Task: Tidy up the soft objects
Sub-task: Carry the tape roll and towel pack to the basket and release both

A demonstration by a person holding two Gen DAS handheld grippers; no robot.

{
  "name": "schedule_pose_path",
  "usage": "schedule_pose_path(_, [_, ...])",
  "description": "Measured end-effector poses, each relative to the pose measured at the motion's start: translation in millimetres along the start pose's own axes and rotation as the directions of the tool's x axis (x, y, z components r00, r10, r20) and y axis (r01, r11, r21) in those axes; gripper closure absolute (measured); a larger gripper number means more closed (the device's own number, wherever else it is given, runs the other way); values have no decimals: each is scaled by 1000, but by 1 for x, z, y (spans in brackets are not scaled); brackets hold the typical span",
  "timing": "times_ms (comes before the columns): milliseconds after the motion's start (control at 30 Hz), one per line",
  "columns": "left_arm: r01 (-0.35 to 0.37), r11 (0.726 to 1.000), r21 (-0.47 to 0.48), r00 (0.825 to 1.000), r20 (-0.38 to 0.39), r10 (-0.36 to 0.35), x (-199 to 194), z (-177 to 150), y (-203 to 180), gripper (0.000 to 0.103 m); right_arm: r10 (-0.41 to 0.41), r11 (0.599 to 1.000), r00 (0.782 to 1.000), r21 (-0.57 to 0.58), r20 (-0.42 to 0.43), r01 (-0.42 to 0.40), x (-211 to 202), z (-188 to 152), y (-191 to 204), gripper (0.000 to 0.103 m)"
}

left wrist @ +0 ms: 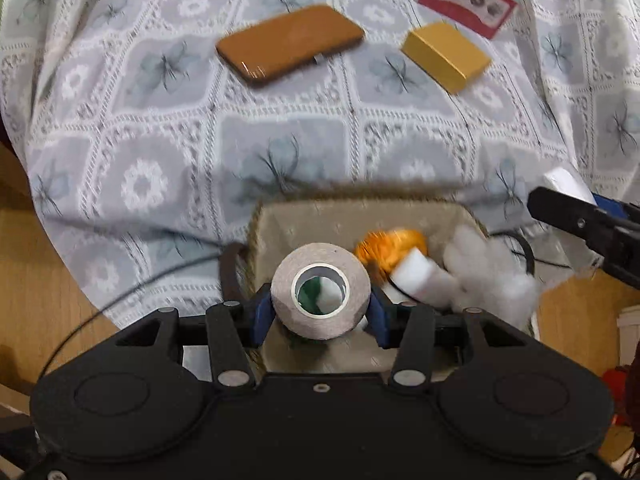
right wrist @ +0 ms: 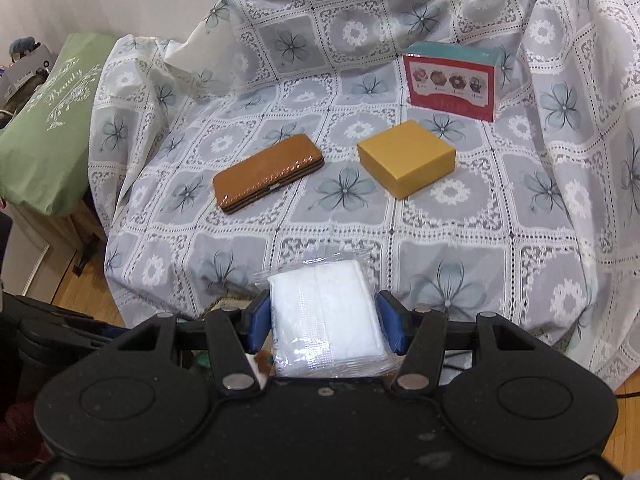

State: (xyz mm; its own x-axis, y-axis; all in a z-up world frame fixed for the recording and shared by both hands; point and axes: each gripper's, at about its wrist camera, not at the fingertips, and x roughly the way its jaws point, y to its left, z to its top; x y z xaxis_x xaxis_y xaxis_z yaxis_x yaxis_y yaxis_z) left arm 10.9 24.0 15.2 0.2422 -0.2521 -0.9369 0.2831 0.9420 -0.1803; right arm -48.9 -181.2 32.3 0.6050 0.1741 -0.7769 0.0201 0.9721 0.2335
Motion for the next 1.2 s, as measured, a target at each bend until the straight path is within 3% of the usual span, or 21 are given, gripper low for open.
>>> schedule_pose_path(500, [37,999,17,997,-65,-36,12,-19,-15,55,41,998,998,-50,-39,-43,-5,-20,15,48])
schedule_pose_path(633, [23,999,32,999,-50,-21,9,-23,-17,45,54,997,998,-52,-40,-56,-5,-22,17,48])
schedule_pose_path(900, [-13,999,41,1000,-12,13,5,-27,-17,43,78,995,996,-65,-31,-80,-5,-25,21,47])
schedule_pose_path(1033, [-27,999,41,1000,-5,27,4,-29,-17,43,91,993,996,-75,-26,-92,-5,-26,23,39])
schedule_pose_path(1200, [-38,999,36,999,8,38,3,-31,-15,38,85,993,996,-78,-25,-87,-6,-28,23,37])
